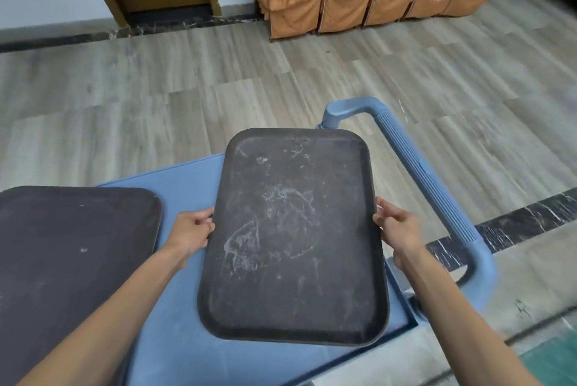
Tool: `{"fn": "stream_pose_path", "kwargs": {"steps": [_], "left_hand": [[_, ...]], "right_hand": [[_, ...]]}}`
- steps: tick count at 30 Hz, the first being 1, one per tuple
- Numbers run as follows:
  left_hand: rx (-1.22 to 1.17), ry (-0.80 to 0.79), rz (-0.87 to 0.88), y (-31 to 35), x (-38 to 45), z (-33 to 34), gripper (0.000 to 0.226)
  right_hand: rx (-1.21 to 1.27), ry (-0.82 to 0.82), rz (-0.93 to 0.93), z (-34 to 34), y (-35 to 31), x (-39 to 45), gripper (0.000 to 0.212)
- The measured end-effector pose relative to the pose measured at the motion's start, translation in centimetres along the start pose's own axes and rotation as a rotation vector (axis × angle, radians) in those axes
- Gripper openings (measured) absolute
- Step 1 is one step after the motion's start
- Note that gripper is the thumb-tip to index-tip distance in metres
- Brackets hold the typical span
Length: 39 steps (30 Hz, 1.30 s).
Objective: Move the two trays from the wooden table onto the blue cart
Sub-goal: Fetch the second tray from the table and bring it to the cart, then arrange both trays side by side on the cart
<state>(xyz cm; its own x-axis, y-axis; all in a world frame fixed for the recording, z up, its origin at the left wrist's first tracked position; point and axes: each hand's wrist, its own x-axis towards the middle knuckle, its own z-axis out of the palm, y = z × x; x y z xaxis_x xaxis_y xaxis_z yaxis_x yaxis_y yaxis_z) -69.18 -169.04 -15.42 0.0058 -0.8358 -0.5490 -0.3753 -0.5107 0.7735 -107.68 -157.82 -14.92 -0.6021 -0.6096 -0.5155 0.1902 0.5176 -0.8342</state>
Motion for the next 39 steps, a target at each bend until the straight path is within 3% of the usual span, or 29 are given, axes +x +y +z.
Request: {"fn": "stream_pose_path", "kwargs": {"steps": [8, 13, 16, 19, 23, 32, 39], "left_hand": [[-0.018, 0.009, -0.002, 0.1, -0.9, 0.2, 0.041], [0.018, -0.076, 0.006, 0.1, -1.4, -0.7, 0.047], [0.126, -0.119, 0.088, 0.0, -2.4, -2.2, 0.053], [0.228, -0.046, 0.233, -0.5, -3.8, -4.6, 0.055], [0.255, 0.023, 0.326, -2.2, -6.1, -9.5, 0.060], [0.215, 0.076, 0.472, -9.2, -12.8, -21.3, 0.060], [0.718, 0.004, 0.596, -18.1, -18.4, -27.6, 0.057]], "right_hand": [[0.002, -0.012, 0.000, 0.1, 0.0, 0.1, 0.041], [-0.084, 0.027, -0.053, 0.5, -0.5, -0.5, 0.039], [-0.250, 0.123, -0.175, 1.2, -0.5, -1.6, 0.034], [-0.400, 0.171, -0.390, 3.1, -0.4, -3.9, 0.036], [-0.501, 0.074, -0.529, 7.6, -0.3, -8.2, 0.039], [-0.512, -0.239, -0.613, 18.9, 2.3, -19.9, 0.039], [-0.532, -0.463, -0.533, 26.1, 7.8, -27.3, 0.036]]}}
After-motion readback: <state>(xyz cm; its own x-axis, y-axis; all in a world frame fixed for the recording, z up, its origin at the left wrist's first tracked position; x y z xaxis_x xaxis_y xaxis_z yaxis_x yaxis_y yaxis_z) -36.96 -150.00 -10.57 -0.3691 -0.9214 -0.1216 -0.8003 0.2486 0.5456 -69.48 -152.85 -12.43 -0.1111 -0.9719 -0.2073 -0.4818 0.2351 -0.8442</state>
